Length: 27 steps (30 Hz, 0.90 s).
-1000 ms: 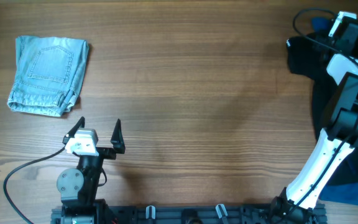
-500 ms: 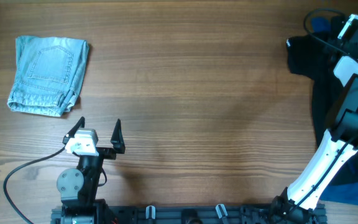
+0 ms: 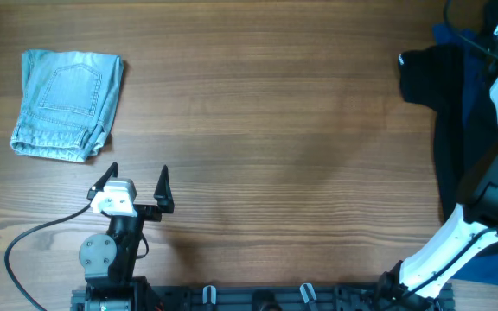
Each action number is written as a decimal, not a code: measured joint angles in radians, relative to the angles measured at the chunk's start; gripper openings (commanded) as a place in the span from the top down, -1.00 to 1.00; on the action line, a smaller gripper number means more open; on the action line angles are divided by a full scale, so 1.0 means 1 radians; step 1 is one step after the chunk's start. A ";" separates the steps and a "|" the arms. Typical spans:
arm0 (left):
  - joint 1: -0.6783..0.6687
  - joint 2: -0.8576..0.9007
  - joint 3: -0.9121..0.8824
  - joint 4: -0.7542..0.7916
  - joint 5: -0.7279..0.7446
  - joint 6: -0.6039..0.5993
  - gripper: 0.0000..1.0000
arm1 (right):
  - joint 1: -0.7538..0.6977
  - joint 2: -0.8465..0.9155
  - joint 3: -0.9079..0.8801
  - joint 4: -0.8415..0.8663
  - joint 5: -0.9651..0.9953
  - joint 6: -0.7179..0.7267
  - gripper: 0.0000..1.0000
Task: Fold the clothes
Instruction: 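Reach the right gripper to the black clothing pile and grasp it, then drag the black shorts leftward onto the table center with the right gripper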
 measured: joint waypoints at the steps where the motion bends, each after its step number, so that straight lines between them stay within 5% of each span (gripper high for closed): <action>1: 0.000 0.000 0.000 0.000 0.000 0.000 -1.00 | 0.010 -0.008 0.000 -0.027 -0.019 0.005 0.87; 6: 0.000 0.000 0.000 0.000 0.000 0.000 -1.00 | 0.240 -0.018 0.000 -0.171 -0.095 0.094 0.78; 14: 0.000 0.000 0.000 0.000 0.000 0.000 -0.99 | 0.975 -0.018 0.000 -0.211 -0.152 0.340 0.72; 18: 0.000 0.000 0.000 0.000 0.000 0.000 -1.00 | 1.222 -0.018 0.000 -0.166 -0.124 0.375 0.56; 22: 0.000 0.000 0.000 0.000 0.000 0.000 -1.00 | 1.298 -0.019 0.000 -0.177 0.078 0.351 0.57; 27: 0.000 0.000 0.000 0.000 0.000 0.000 -0.99 | 1.123 -0.095 0.003 -0.344 0.175 0.344 0.47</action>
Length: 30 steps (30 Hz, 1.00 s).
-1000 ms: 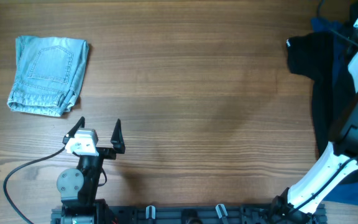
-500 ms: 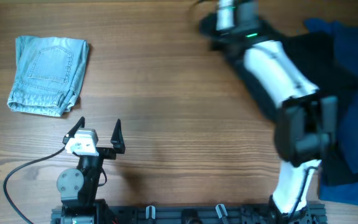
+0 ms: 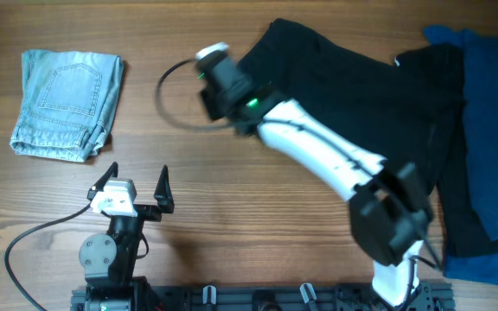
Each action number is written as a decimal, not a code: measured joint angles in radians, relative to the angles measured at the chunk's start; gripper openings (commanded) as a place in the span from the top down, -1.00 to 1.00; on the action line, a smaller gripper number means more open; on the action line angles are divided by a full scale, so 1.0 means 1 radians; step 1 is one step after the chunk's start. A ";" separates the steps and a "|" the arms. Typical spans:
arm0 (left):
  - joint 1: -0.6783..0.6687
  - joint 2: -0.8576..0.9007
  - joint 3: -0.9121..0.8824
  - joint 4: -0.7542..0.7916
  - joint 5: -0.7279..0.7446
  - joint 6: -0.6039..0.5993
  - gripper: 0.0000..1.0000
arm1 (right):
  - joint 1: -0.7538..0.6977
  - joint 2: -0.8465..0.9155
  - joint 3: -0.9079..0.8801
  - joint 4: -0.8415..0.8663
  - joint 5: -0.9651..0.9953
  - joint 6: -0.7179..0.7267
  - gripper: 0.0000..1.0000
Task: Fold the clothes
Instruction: 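Drag the black shorts leftward onto the table center with the right gripper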
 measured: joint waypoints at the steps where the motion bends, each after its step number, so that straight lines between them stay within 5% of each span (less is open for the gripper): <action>1: 0.000 0.000 0.000 0.000 0.000 0.000 -1.00 | -0.046 -0.017 0.001 -0.040 0.006 0.001 0.47; 7: 0.000 0.000 0.000 0.000 0.000 0.000 -1.00 | -0.448 -0.036 0.003 -0.137 -0.216 0.016 0.86; 12: 0.000 0.000 0.000 0.000 0.000 0.000 -0.99 | -0.505 -0.036 0.003 -0.101 -0.288 0.031 0.86; 22: 0.000 0.000 0.000 0.000 0.000 0.000 -0.99 | -0.544 -0.020 0.003 -0.150 -0.249 0.058 0.13; 26: 0.000 0.000 0.000 0.000 0.000 0.000 -0.99 | -0.711 -0.021 0.003 -0.238 -0.237 0.060 -0.82; 30: 0.000 0.000 0.000 0.024 0.000 0.019 -1.00 | -0.864 -0.022 0.003 -0.380 -0.156 0.059 -0.99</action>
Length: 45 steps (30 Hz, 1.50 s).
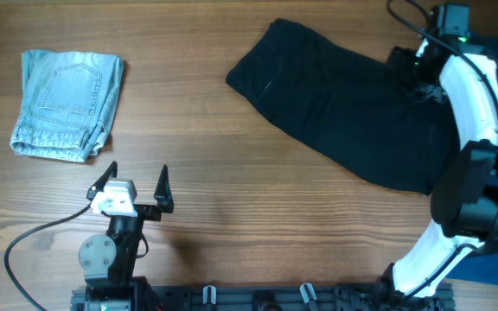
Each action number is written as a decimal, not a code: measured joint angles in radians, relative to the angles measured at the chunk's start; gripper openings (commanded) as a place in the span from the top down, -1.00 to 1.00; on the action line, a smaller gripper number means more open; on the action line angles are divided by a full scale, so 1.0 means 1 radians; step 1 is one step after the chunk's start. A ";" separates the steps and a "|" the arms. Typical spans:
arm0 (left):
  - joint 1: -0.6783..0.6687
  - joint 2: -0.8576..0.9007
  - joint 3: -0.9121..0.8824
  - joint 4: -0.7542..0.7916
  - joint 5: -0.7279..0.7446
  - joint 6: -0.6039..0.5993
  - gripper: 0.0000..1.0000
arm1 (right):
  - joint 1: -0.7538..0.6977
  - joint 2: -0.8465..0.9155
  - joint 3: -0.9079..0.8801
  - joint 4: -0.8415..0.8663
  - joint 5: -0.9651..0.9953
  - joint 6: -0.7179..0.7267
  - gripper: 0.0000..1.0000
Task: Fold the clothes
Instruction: 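Drag the black shorts leftward onto the table center with the right gripper, then grasp the left end of the black shorts with the left gripper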
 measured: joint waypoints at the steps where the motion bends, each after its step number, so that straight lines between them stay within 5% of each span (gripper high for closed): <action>1: 0.000 0.000 0.000 0.005 0.005 0.003 -1.00 | -0.029 -0.001 0.000 -0.036 0.007 -0.001 -0.99; 5: 0.000 0.002 0.000 0.113 0.185 0.010 -0.99 | -0.059 -0.002 0.000 -0.039 0.013 -0.001 -0.99; 9: 0.000 0.124 0.153 0.022 0.302 -0.015 -1.00 | -0.059 -0.003 0.000 -0.033 0.014 -0.001 -0.99; 15: -0.158 0.974 0.925 -0.252 0.333 -0.016 -0.99 | -0.059 -0.008 0.000 -0.037 0.014 -0.001 -0.99; 17: -0.233 1.232 1.178 -0.443 0.301 0.001 -0.99 | -0.059 -0.009 0.000 -0.038 0.013 -0.001 -0.99; 20: -0.332 1.641 1.516 -0.531 0.219 0.014 -1.00 | -0.059 -0.010 0.000 -0.037 0.014 -0.001 -0.99; 27: -0.340 1.946 1.546 -0.496 0.119 0.014 -0.99 | -0.059 -0.010 0.000 -0.036 0.014 -0.001 -0.99; 37: -0.340 2.221 1.553 -0.245 0.059 -0.016 -0.99 | -0.059 -0.010 0.000 -0.036 0.014 -0.001 -0.99; 40: -0.340 2.231 1.558 -0.224 0.056 -0.019 -0.30 | -0.059 -0.010 0.000 -0.036 0.014 -0.001 -1.00; 45: -0.340 2.237 1.561 -0.241 0.055 -0.024 -0.04 | -0.059 -0.010 0.000 -0.035 0.013 -0.001 -0.99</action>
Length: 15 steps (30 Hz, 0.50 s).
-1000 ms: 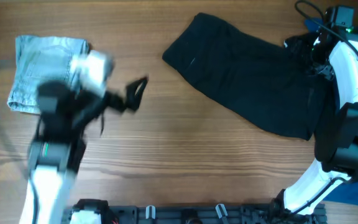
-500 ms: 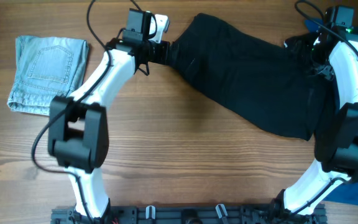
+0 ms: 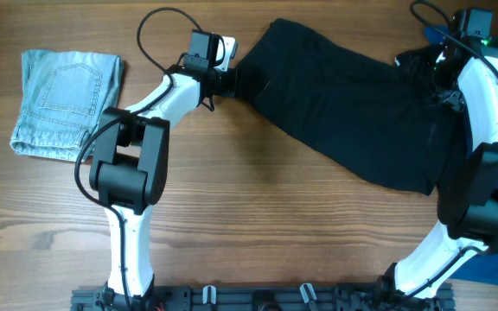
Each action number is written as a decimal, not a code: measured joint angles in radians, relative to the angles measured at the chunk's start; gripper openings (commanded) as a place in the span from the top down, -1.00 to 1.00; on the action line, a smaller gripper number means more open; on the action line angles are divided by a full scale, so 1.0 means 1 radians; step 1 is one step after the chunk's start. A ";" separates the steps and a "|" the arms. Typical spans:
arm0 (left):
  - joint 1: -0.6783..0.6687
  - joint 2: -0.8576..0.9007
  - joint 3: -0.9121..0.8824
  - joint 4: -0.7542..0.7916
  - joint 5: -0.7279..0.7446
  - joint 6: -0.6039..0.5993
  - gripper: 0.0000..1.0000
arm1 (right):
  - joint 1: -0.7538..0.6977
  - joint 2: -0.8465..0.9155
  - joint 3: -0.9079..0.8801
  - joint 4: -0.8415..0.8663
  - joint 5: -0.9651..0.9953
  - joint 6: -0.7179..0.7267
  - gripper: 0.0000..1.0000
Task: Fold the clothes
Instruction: 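Grasp the left end of the black shorts with the left gripper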
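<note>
A black garment [image 3: 344,112] lies spread slantwise over the right half of the table, its left corner near the top middle. My left gripper [image 3: 233,79] has reached across to that left corner, and its fingers are dark against the cloth. My right gripper [image 3: 432,67] is at the garment's upper right part, where the cloth is bunched. Against the black fabric, neither gripper's jaws can be made out.
A folded pair of light blue jeans [image 3: 66,104] lies at the far left. Blue cloth shows at the right edge behind the right arm. The left arm [image 3: 132,164] stretches up the left middle of the table.
The left arm has left its rest place at the front left and now reaches the garment's left corner. The right gripper has shifted slightly right at the garment's upper right.
At first the black garment lay heaped at the right edge with the left arm parked at the front. Then the right arm was stretched across, with the garment drawn leftward. Then it was back at the right, the garment spread. Now both grippers are at its ends.
</note>
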 measured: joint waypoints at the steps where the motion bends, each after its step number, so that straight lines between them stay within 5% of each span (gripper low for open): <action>1: 0.000 0.000 0.005 -0.018 0.000 0.000 0.33 | 0.000 0.000 0.000 0.000 0.000 0.000 -0.99; 2: 0.000 0.000 0.010 -0.034 0.000 0.000 0.69 | 0.000 0.000 0.000 0.000 0.000 0.000 -1.00; 5: 0.000 0.000 0.018 -0.103 0.003 -0.003 0.92 | 0.000 0.000 0.000 0.000 0.000 0.000 -0.99; 10: 0.001 -0.002 0.039 -0.201 0.007 -0.006 0.92 | 0.000 0.000 0.000 0.000 0.000 0.000 -0.99; 15: 0.021 -0.048 0.047 -0.470 -0.095 -0.066 0.92 | 0.000 0.000 0.000 0.000 0.000 0.000 -0.99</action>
